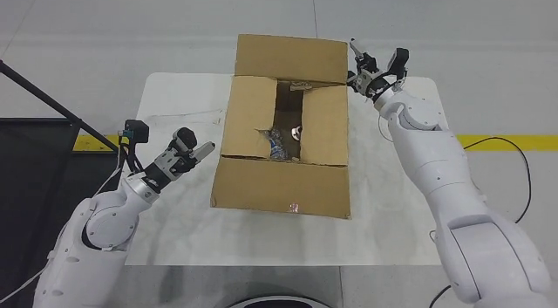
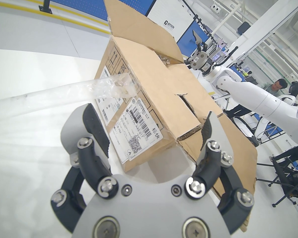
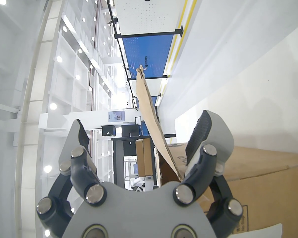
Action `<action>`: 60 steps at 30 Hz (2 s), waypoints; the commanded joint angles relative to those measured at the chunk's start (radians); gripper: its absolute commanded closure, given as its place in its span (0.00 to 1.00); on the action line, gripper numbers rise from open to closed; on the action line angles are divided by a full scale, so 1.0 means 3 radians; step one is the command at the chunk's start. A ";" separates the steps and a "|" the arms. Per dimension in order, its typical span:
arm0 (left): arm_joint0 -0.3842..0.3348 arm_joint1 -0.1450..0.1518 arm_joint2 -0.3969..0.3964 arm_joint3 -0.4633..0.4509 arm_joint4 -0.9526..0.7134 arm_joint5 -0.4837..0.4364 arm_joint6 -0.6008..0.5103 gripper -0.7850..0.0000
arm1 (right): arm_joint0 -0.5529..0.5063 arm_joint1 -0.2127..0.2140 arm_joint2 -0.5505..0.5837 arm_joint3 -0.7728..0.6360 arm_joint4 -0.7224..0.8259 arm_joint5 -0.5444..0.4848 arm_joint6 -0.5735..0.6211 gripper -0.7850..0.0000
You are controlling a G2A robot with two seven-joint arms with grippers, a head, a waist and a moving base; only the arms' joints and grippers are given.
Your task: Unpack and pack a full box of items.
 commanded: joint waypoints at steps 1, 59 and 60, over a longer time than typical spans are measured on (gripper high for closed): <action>0.0003 0.0000 0.0000 -0.0004 0.0000 -0.0010 0.0004 0.00 | -0.0012 0.0006 0.0034 -0.0016 0.0007 -0.0066 -0.0076 0.00; 0.0135 0.0050 -0.0219 -0.0113 -0.0234 -0.0436 0.0121 0.00 | -0.0354 0.0031 -0.0396 -0.1362 -0.0760 0.0441 0.1002 0.00; 0.0153 0.0052 -0.0245 -0.0122 -0.0243 -0.0436 0.0130 0.00 | -0.0333 0.0011 -0.0441 -0.1330 -0.0765 0.0450 0.1018 0.00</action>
